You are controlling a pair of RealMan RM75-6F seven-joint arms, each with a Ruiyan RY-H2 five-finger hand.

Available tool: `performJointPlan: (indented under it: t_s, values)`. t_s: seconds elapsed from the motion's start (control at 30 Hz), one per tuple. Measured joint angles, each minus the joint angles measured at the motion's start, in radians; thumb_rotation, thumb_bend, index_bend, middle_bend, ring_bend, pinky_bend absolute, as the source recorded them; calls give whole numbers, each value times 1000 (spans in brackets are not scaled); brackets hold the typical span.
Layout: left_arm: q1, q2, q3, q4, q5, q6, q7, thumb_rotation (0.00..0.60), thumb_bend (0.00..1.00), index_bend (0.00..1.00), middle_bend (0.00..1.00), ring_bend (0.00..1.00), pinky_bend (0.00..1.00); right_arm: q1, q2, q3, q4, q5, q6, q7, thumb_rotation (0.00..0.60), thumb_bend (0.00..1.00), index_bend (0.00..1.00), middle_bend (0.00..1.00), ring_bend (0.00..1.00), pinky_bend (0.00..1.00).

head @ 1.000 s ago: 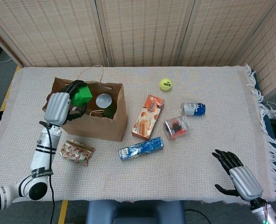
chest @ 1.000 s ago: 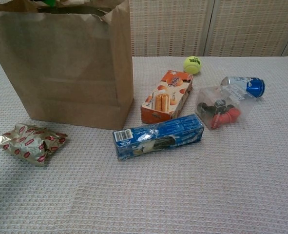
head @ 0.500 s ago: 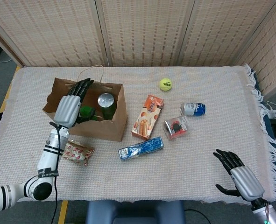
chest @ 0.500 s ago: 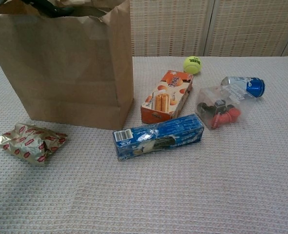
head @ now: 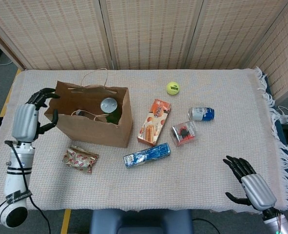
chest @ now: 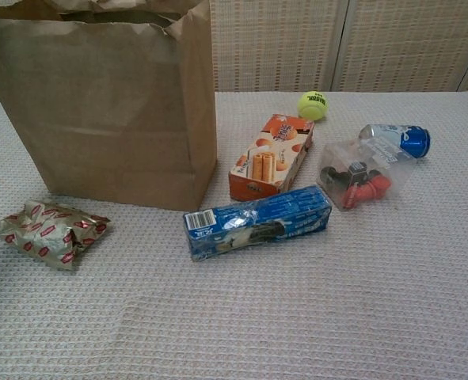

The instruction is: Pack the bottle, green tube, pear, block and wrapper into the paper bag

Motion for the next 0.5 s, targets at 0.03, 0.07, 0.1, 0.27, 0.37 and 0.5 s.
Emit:
performJointPlan:
  t_s: [0.03, 0.07, 0.1, 0.27, 0.37, 0.5]
  values:
    - [23, 12, 7, 2, 11, 12, -25, 600, 606, 542, 527, 492, 640, 0, 0, 0, 0, 0, 1, -1, 600, 123, 0, 0, 0, 35]
    - [46, 23, 15, 6, 23, 21, -51, 600, 610, 560, 562, 519, 658, -1, -1, 0, 1, -1, 2, -1, 600, 124, 0, 0, 0, 35]
    - [76, 38, 31, 13, 44, 34, -86, 600, 612, 583, 602, 551, 680, -1, -1, 0, 1, -2, 3, -2, 600, 123, 0, 0, 0, 35]
    - [164, 70, 129, 67, 169, 63, -165, 600, 614, 608, 637, 583, 706, -2, -5, -1, 1, -5, 2, -8, 600, 124, 0, 0, 0, 35]
    - [187, 72, 196, 127, 284, 74, -176, 600, 611, 600, 630, 582, 702, -1, -7, -1, 0, -6, -1, -15, 600, 123, 0, 0, 0, 35]
    - [194, 60, 287, 248, 494, 81, -151, 600, 502, 376, 406, 397, 492, 2, -11, -1, -4, -5, -8, -25, 600, 124, 0, 0, 0, 35]
